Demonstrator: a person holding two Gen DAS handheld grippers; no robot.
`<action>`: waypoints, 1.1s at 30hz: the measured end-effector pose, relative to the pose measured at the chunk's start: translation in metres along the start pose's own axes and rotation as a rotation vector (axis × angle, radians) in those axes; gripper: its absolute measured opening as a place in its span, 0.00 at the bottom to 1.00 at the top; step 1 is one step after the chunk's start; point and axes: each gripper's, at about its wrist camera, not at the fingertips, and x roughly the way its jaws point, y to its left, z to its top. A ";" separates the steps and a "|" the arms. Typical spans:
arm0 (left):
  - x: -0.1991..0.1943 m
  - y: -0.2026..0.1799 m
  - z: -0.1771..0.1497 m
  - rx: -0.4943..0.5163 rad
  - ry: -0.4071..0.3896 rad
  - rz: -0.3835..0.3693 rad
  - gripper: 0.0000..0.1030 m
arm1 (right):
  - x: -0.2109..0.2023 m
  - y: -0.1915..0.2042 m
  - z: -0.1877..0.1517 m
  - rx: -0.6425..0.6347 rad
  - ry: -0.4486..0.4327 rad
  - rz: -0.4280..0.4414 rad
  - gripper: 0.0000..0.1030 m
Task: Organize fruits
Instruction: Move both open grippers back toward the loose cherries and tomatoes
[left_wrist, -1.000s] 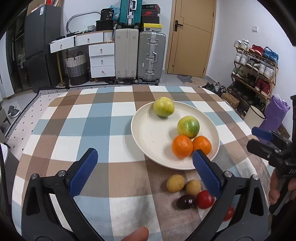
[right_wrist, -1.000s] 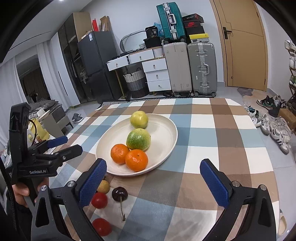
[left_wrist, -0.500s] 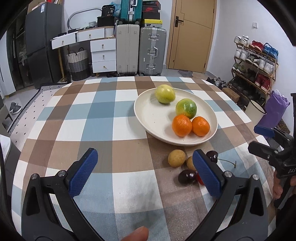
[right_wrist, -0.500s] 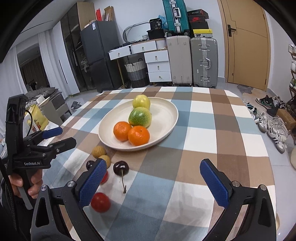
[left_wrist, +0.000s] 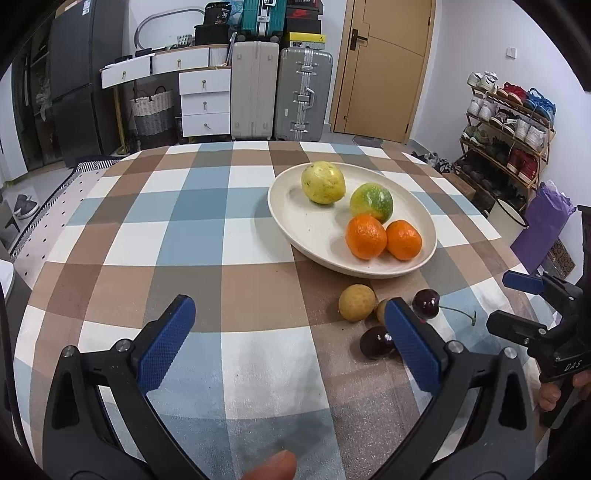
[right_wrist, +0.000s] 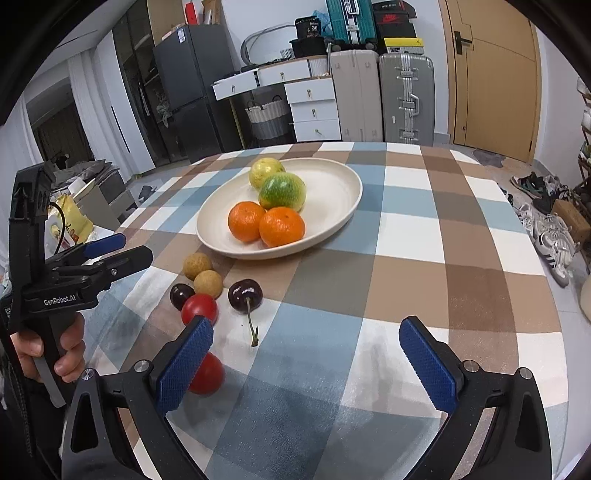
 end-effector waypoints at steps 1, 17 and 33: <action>0.001 -0.001 0.000 0.003 0.005 0.000 0.99 | 0.001 0.001 0.000 -0.002 0.003 -0.003 1.00; 0.020 -0.004 -0.010 0.036 0.095 -0.006 0.99 | 0.013 0.024 -0.013 -0.035 0.088 0.074 0.99; 0.022 -0.009 -0.015 0.045 0.138 -0.118 0.99 | 0.019 0.058 -0.026 -0.143 0.121 0.057 0.78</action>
